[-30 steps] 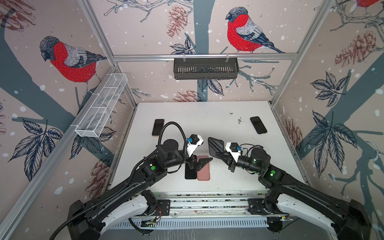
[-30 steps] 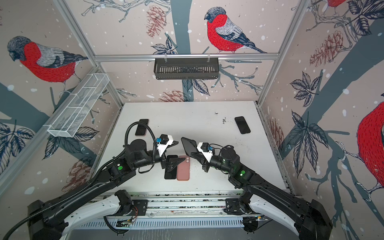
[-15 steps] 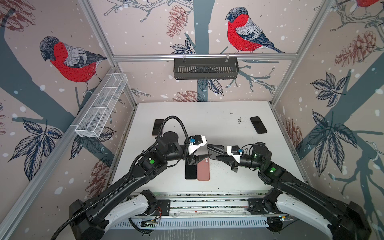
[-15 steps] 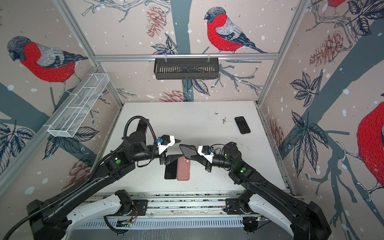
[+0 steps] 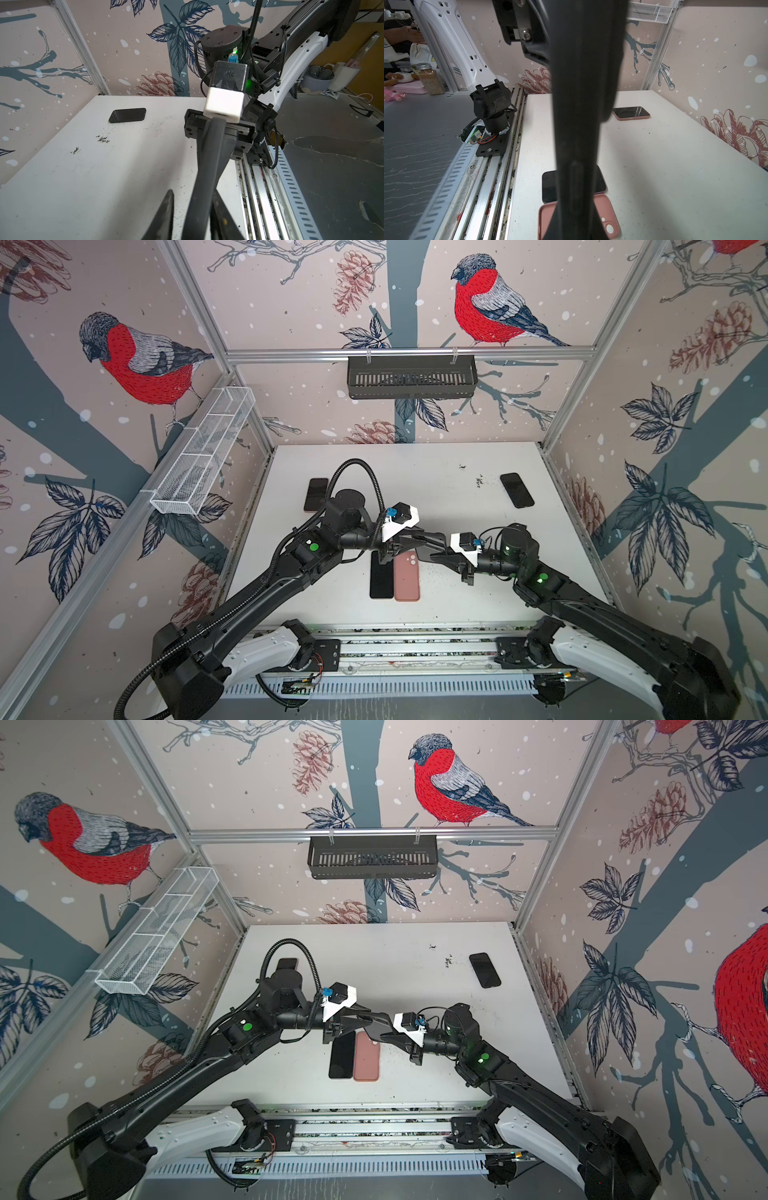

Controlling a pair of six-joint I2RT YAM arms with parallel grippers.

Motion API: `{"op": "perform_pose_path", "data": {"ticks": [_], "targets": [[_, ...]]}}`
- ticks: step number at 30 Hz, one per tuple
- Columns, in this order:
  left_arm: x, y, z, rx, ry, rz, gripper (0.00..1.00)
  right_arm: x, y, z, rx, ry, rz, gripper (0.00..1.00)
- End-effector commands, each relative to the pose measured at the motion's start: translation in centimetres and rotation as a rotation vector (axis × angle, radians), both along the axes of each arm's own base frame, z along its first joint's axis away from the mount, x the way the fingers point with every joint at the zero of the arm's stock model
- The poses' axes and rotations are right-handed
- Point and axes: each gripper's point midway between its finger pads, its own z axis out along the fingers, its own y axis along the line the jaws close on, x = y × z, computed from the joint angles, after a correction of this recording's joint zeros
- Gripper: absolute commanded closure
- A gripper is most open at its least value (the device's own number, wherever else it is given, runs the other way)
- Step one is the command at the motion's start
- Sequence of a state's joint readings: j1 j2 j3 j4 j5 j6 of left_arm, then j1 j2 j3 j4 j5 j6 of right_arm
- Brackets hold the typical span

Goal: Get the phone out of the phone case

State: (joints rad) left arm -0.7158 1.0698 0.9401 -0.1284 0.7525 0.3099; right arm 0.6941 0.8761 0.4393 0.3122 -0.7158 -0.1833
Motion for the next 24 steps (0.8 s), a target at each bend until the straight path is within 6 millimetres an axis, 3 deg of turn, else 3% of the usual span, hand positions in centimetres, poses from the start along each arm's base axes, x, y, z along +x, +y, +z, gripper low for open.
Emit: {"op": "perform_pose_path", "data": {"ticks": [1, 2, 7, 9, 10, 12, 13, 16, 18, 21, 24], "targets": [[-0.5, -0.2, 0.5, -0.014, -0.010, -0.044, 0.91, -0.3, 0.3, 1.3, 0.040, -0.048, 0.030, 1.00], [-0.5, -0.2, 0.7, -0.019, -0.009, -0.044, 1.00, -0.3, 0.3, 1.2, 0.039, -0.043, 0.032, 1.00], [-1.0, 0.1, 1.0, -0.042, -0.007, -0.049, 1.00, -0.1, 0.4, 1.0, 0.037, -0.029, 0.026, 1.00], [-1.3, 0.3, 0.9, -0.048, -0.007, -0.047, 1.00, 1.0, 0.3, 1.2, 0.039, -0.025, -0.038, 0.98], [-1.3, 0.5, 1.0, -0.056, -0.010, -0.036, 1.00, 1.6, 0.1, 1.5, 0.044, -0.027, -0.074, 0.90], [-0.2, 0.9, 1.5, -0.101, -0.003, 0.061, 1.00, 3.3, -0.6, 3.0, 0.093, -0.008, -0.198, 0.49], [1.0, 1.2, 2.0, -0.141, 0.008, 0.151, 1.00, 4.2, -1.2, 3.9, 0.131, 0.015, -0.269, 0.35], [6.0, 4.2, 4.8, -0.359, 0.166, 0.532, 1.00, 6.1, -3.9, 6.9, 0.272, 0.097, -0.476, 0.18], [8.1, 5.8, 5.8, -0.480, 0.318, 0.683, 1.00, 7.8, -6.9, 8.4, 0.409, 0.231, -0.659, 0.00], [9.9, 7.1, 5.6, -0.689, 0.603, 0.791, 1.00, 7.6, -7.8, 10.0, 0.518, 0.372, -0.646, 0.01], [9.0, 7.4, 7.6, -0.974, 0.763, 0.624, 1.00, 7.1, -7.1, 10.9, 0.535, 0.505, -0.597, 0.00]]}}
